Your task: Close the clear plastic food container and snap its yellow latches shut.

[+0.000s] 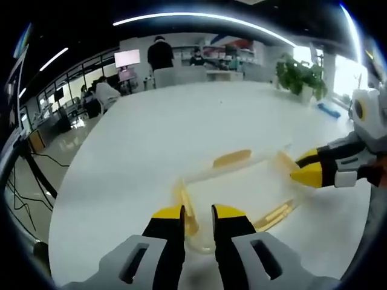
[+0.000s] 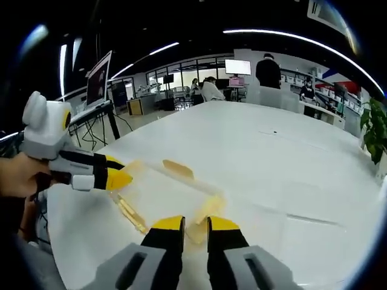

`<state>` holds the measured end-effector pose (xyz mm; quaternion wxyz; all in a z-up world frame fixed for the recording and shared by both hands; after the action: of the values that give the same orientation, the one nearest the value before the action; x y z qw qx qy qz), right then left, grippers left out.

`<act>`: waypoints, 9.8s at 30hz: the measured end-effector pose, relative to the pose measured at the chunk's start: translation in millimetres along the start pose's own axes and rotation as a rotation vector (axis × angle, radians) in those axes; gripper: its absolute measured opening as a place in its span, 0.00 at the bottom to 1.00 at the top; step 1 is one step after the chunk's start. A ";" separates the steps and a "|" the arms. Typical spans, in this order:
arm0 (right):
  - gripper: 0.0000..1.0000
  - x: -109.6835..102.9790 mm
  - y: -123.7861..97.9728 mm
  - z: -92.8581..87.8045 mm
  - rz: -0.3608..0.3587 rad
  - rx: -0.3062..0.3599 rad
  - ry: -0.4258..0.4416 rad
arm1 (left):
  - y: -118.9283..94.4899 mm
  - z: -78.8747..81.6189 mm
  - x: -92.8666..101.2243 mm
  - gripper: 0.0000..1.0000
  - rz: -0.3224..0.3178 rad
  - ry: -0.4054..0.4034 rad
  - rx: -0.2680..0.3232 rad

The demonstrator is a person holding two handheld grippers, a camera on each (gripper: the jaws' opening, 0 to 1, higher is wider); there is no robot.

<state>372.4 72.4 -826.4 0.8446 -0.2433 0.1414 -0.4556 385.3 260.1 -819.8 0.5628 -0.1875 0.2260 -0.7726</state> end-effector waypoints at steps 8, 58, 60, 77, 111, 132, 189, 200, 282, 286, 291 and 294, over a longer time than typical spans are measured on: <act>0.06 1.3 -1.9 4.2 -0.031 -0.003 -0.027 | -3.3 -0.6 -3.9 0.04 0.026 -0.030 -0.004; 0.04 14.6 -57.2 33.7 -0.065 0.051 -0.001 | -45.1 38.6 29.8 0.03 0.027 -0.098 0.063; 0.04 17.1 -61.0 33.2 -0.065 0.054 -0.001 | -47.1 40.3 34.1 0.03 0.023 -0.090 0.065; 0.04 46.0 -88.2 33.4 -0.080 0.067 0.004 | -50.9 54.8 70.0 0.03 -0.004 -0.075 0.088; 0.02 137.0 -143.7 2.4 -0.237 0.059 0.088 | -17.3 81.1 174.1 0.04 -0.127 -0.022 0.103; 0.01 163.3 -158.0 -5.2 -0.290 0.055 0.102 | -7.6 81.1 202.9 0.06 -0.190 -0.004 0.087; 0.01 175.4 -149.2 -19.8 -0.303 0.058 0.178 | 12.9 69.6 209.4 0.06 -0.191 -0.022 0.040; 0.02 174.6 -148.6 -19.9 -0.298 0.053 0.180 | 12.4 69.4 206.3 0.06 -0.200 -0.056 0.042; 0.30 191.4 -133.3 -24.2 -0.063 -0.023 0.417 | 27.7 58.8 197.4 0.30 -0.296 -0.344 -0.062; 0.30 193.4 -132.9 -24.9 -0.035 -0.031 0.433 | 28.6 60.6 196.9 0.29 -0.308 -0.335 -0.083; 0.29 191.9 -131.8 -24.6 -0.033 -0.037 0.430 | 29.5 59.9 197.5 0.25 -0.329 -0.343 -0.103; 0.29 194.2 -132.0 -24.0 -0.011 -0.051 0.434 | 29.3 60.0 198.1 0.24 -0.330 -0.329 -0.101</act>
<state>374.6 -158.7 -778.6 0.7853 -0.1616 0.3300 -0.4983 382.3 54.9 -779.6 0.4481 -0.3733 0.1361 -0.8009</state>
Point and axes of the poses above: the point that each gripper's makers call its tool centre point, and the gripper's own axes: y roughly forward along the fingers, x roughly to its right, z roughly out of its top, the point moved 7 cm from there along -y, roughly backward along the fingers, and after that the axes turned 4 degrees about -y, right-handed, at the moved point
